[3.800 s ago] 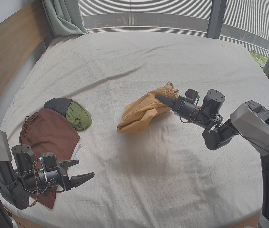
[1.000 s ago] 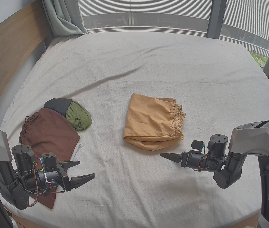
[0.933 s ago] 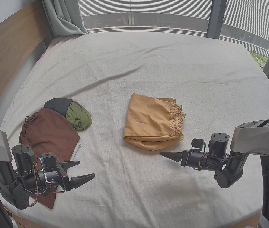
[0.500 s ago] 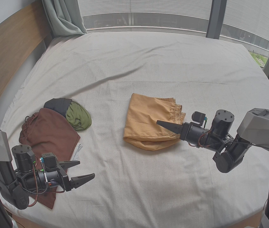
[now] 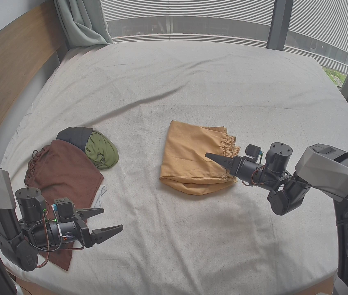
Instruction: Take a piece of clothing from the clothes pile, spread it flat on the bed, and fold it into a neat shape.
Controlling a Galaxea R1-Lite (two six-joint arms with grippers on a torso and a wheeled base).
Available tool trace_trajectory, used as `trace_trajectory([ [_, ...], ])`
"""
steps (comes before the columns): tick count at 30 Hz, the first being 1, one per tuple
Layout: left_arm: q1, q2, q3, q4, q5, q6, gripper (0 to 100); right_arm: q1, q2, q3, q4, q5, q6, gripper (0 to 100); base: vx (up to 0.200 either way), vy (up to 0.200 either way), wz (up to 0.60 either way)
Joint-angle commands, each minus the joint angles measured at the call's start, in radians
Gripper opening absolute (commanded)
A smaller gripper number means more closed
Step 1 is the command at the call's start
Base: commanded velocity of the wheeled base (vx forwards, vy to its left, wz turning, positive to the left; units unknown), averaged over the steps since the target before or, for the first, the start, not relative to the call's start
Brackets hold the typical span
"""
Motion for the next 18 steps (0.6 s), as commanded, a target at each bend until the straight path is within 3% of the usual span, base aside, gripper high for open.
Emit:
trace_trajectory([
  [1,0.001,0.002,0.001,-0.001,0.0,0.0,100,-0.008,0.096,-0.013,-0.009,-0.002,-0.004,100,0.0,0.0,0.0],
  [11,-0.001,0.002,0.001,-0.001,-0.001,0.0,100,-0.022,0.091,-0.007,-0.022,-0.004,-0.005,100,0.0,0.0,0.0],
  [18,-0.004,-0.01,0.006,-0.002,-0.029,0.007,100,-0.041,-0.144,0.118,-0.081,-0.005,-0.004,100,0.0,0.0,0.0],
])
